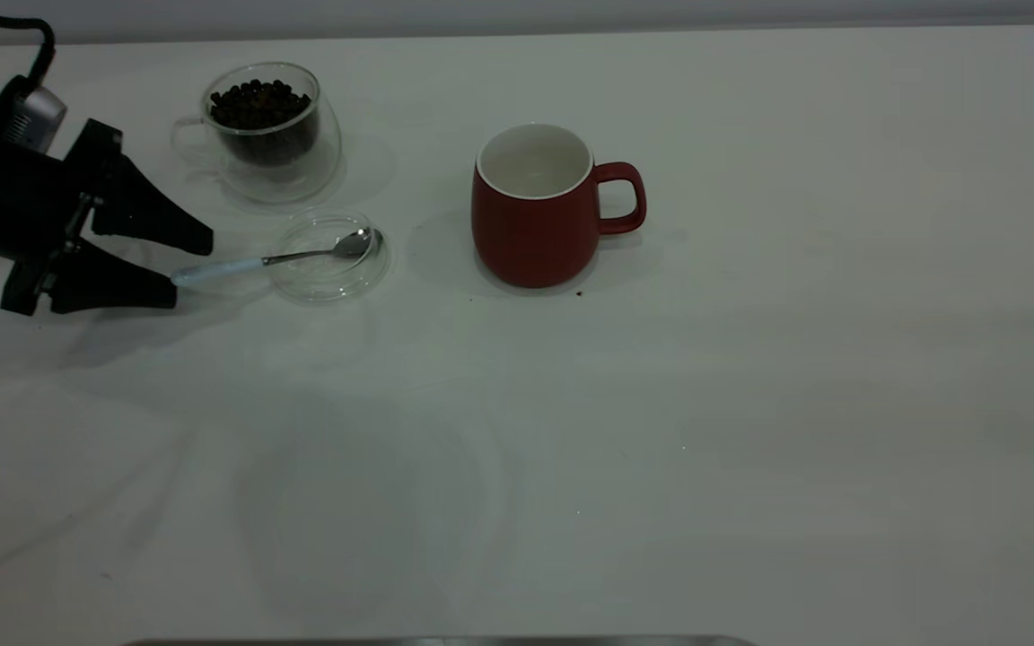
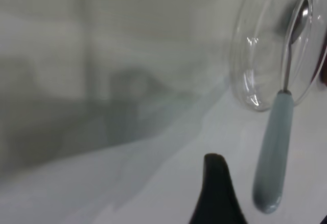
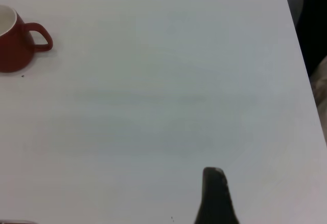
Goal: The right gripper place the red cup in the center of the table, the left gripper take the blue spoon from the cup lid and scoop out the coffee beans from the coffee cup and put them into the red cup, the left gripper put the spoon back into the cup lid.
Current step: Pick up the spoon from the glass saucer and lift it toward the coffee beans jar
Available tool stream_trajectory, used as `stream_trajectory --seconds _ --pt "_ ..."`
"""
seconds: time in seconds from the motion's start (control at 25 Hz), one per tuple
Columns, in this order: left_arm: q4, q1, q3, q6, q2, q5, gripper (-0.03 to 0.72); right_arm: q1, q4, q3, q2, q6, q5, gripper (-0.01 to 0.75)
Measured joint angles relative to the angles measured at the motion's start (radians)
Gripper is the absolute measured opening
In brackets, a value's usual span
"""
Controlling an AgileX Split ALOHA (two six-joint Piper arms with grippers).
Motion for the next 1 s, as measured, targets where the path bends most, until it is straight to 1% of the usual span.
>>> stream_trajectory --seconds 0.24,0.44,0.56,0.72,1.0 --pt "0.0 -0.043 0.0 0.001 0.0 -0.005 0.595 0.0 0.0 0.0 0.0 0.0 0.0 0.573" --pt "0.0 -0.045 0.0 0.001 0.0 -0.023 0.595 0.0 0.0 0.0 0.0 0.0 0.0 0.573" --pt "0.0 -0.045 0.0 0.001 0.0 -0.025 0.579 0.0 0.0 0.0 0.0 0.0 0.0 0.573" --pt "0.0 -0.045 0.0 0.001 0.0 -0.025 0.524 0.0 0.0 0.0 0.0 0.0 0.0 0.573" --pt "0.0 -0.045 0.0 0.001 0.0 -0.026 0.375 0.0 0.0 0.0 0.0 0.0 0.0 0.573"
